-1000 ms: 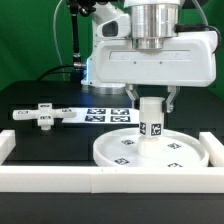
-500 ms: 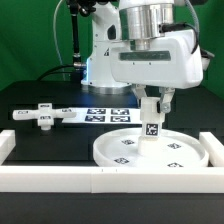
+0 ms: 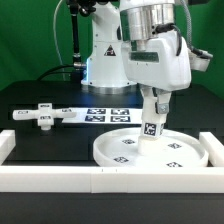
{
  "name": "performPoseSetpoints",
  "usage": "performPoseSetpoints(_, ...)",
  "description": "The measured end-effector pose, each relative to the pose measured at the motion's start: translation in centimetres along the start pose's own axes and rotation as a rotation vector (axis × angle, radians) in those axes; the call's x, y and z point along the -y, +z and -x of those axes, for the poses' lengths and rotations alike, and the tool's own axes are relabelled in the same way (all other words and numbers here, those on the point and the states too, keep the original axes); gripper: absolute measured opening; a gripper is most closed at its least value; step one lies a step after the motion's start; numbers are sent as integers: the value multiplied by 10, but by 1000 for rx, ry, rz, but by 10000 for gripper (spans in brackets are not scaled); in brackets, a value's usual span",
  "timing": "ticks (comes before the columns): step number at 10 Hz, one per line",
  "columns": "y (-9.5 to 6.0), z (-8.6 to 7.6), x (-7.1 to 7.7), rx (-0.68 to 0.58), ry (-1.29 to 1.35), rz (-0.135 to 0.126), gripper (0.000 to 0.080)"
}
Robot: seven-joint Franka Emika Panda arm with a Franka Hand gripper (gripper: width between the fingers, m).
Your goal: Assemble round table
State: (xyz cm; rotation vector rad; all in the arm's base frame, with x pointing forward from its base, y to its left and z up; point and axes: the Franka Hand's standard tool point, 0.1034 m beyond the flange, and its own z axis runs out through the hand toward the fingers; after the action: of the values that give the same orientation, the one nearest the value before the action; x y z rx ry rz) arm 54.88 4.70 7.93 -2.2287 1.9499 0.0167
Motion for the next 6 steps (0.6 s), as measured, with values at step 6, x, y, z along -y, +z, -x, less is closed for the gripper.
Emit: performPoseSetpoints(6, 1, 0, 0, 39, 238, -45, 406)
